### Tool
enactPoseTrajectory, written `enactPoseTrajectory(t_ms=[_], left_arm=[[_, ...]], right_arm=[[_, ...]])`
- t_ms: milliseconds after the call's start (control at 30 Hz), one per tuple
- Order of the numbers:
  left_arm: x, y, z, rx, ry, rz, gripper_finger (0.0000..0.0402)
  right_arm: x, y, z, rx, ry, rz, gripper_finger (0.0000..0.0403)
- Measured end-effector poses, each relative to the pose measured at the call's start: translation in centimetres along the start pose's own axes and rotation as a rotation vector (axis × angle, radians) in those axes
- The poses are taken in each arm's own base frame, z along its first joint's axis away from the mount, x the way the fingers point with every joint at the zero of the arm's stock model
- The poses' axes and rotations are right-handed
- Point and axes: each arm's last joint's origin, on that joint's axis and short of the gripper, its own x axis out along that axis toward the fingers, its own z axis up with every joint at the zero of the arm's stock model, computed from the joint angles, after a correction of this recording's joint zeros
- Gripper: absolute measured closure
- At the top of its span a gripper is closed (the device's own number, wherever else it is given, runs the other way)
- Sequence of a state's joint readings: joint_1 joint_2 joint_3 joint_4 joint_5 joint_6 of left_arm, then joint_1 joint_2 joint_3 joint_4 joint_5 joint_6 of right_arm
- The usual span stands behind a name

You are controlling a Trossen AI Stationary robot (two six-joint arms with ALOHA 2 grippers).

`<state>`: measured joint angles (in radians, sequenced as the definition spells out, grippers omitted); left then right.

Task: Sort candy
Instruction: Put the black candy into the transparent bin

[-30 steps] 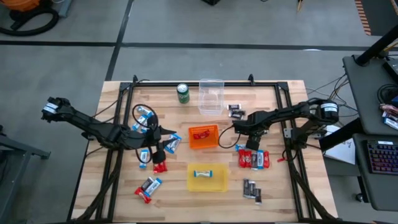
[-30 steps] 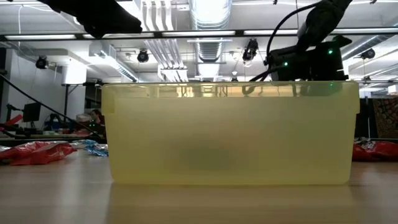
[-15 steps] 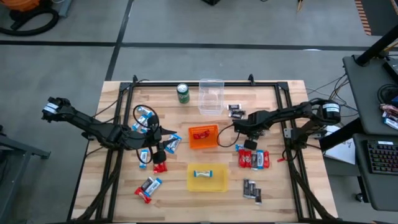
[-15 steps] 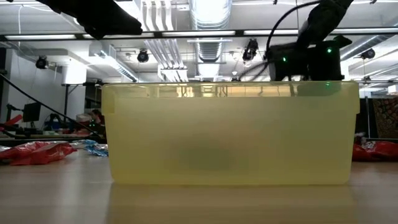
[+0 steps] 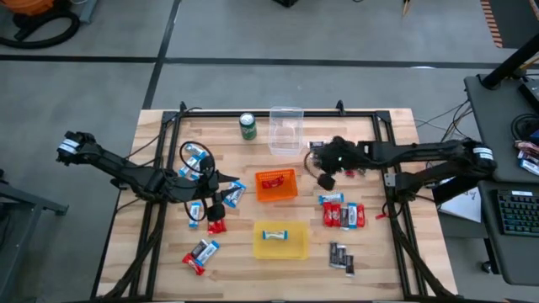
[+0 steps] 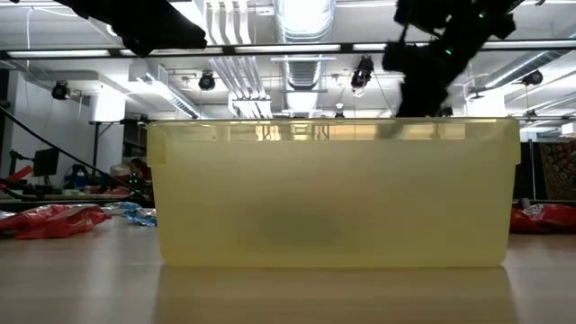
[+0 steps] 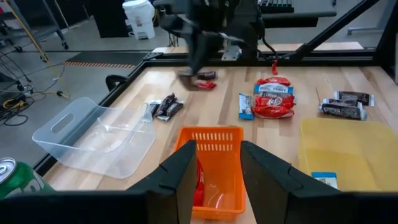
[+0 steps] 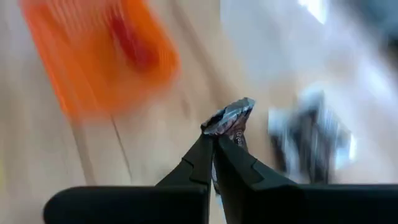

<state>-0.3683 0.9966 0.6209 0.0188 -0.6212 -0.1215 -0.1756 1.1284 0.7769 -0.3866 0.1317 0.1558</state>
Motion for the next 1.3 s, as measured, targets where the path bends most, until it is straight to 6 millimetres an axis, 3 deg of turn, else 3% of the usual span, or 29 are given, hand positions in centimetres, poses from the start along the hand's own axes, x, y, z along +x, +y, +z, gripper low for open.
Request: enactPoseTrajectory(t_ms=[233,400,600,767,1100,1300], left_arm=[[0.0,0.0,0.1,-0.029,-0.005,0.000,0.0294],[0.0,0.0,0.0,-0.064,-0.002,0.000,0.0294],[0.0,0.0,-0.2,-0.079,0.016,0.003,0.0294],[0.0,0.0,-0.2,-0.081,0.017,0.004,0.0294],[0.0,0.3,-0.4,-0.067,0.023,0.078,0.0294],[0.0,0.3,-0.4,-0.069,0.023,0.083,0.0294]], right_arm=[[0.8,-2.4,4.4,0.011,-0.414,-0.054,0.0394],[2.9,-5.0,5.7,0.034,-0.538,-0.138,0.0394],[6.9,-8.3,5.0,0.088,-0.486,-0.225,0.0394],[9.5,-10.0,4.8,0.116,-0.420,-0.252,0.0394],[12.0,-10.8,6.0,0.140,-0.384,-0.236,0.0388],[13.3,-11.0,6.4,0.142,-0.333,-0.230,0.0343]])
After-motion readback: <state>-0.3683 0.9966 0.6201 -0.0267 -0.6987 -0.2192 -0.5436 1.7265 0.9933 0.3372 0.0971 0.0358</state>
